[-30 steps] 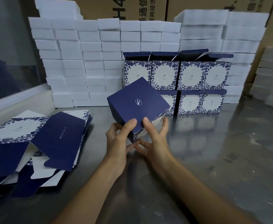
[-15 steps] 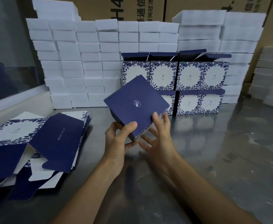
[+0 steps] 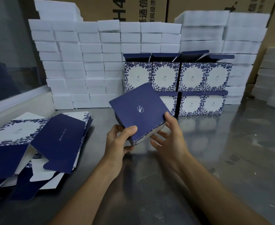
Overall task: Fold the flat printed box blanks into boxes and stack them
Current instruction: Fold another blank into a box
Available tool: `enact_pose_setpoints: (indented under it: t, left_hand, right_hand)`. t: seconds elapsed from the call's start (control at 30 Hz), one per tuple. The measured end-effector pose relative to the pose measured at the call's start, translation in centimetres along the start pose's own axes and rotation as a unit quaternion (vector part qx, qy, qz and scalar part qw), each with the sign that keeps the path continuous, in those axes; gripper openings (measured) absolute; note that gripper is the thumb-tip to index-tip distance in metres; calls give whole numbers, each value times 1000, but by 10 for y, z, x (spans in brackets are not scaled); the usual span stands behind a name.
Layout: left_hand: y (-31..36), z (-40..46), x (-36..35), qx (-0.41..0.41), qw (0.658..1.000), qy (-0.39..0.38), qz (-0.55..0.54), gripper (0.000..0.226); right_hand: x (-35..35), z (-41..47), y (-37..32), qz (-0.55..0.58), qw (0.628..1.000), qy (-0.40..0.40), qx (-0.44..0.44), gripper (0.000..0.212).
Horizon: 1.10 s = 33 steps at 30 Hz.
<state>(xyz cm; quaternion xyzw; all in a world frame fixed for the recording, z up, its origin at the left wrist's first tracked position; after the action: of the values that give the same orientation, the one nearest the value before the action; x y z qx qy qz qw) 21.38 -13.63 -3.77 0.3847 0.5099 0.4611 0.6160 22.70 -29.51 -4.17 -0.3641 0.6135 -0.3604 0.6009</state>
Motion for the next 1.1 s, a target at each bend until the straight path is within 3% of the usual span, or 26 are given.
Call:
enact_pose_setpoints:
  t: [0.17, 0.37, 0.47, 0.63, 0.77, 0.87, 0.93, 1.03, 1.1]
  left_hand:
    - [3, 2, 5, -5, 1000, 5, -17, 59]
    - [6, 5, 9, -21, 993, 34, -108, 56]
    - [7, 5, 15, -49, 986, 76, -140, 48]
    - [16, 6, 32, -81, 978, 149, -123, 22]
    - [21, 6, 41, -86, 977, 184, -69, 26]
    - [25, 5, 41, -101, 975, 192, -56, 29]
    - [29, 3, 42, -109, 972, 201, -58, 28]
    - [29, 1, 40, -106, 974, 191, -60, 21]
    - [29, -1, 37, -115, 978, 174, -8, 42]
  right_hand:
    - [2, 0, -2, 6, 1000, 13, -5, 82]
    - [14, 8, -2, 54, 998, 10, -3, 50]
    - [13, 10, -4, -7, 998, -3, 63, 60]
    - [4, 3, -4, -166, 971, -75, 153, 104]
    - [-2, -5, -9, -233, 948, -68, 207, 94]
    - [-2, -8, -11, -267, 931, -64, 242, 101]
    - [-4, -8, -11, -278, 925, -76, 246, 93]
    - [-9, -7, -8, -289, 919, -90, 254, 62]
    - [-12, -7, -2, -315, 911, -86, 251, 51]
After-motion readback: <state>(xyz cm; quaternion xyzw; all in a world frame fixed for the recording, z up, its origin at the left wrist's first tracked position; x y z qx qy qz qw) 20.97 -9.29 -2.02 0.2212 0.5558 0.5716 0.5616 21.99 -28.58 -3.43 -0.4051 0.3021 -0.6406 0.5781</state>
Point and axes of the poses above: each hand's wrist, its own z-axis towards the middle knuckle, its own x-axis out of the back of the hand, y = z × x, the point moved 6 cm from there along z, towards the middle knuckle, and after that the axes turned 4 degrees about -y, right-handed, at the moved point
